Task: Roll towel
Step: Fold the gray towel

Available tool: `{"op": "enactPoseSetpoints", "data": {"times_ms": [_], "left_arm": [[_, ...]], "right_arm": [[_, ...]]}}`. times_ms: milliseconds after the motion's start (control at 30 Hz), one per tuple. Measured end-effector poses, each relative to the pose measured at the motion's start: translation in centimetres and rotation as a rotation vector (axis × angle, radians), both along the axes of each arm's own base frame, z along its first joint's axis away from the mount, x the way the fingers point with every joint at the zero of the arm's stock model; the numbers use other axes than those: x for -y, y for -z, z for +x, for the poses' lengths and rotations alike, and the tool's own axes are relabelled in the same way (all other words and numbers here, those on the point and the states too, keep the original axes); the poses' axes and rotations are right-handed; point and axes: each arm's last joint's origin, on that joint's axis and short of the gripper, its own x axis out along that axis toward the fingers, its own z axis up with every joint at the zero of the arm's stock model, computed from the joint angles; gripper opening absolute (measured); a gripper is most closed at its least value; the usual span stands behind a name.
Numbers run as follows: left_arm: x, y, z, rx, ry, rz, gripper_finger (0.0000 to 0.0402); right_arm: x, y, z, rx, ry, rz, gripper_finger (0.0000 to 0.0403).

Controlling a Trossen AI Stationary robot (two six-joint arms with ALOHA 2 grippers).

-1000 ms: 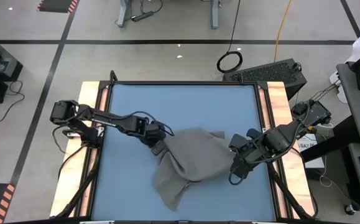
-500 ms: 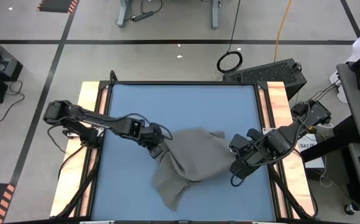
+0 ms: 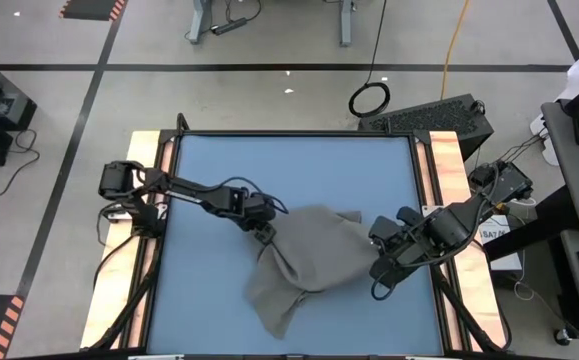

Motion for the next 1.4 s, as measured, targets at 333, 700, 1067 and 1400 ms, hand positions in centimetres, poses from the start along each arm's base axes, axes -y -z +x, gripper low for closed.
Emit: {"op": "enactPoseSetpoints", "data": {"times_ms": [333,700,1067,1400], "left_arm": [[2.8,-3.5,-1.5,0.006,0.028,-0.06,0.0016],[8.4,-16.1,-9.4,0.116,-0.198,-0.259,0.0006],[13.0,-12.8,-10.9,-0.063,-0.173,-0.263,0.0006],[16.7,-8.2,-8.8,-0.163,-0.069,-0.31,0.0006]], "right_arm": [[0.1,-0.1,0.3,0.055,0.004,-0.041,0.0004],[1.1,-0.4,1.5,0.221,0.053,-0.251,0.0004],[2.1,7.6,4.3,0.133,-0.001,-0.045,0.0004],[1.4,12.6,2.5,-0.175,-0.094,0.441,0.0063]]}}
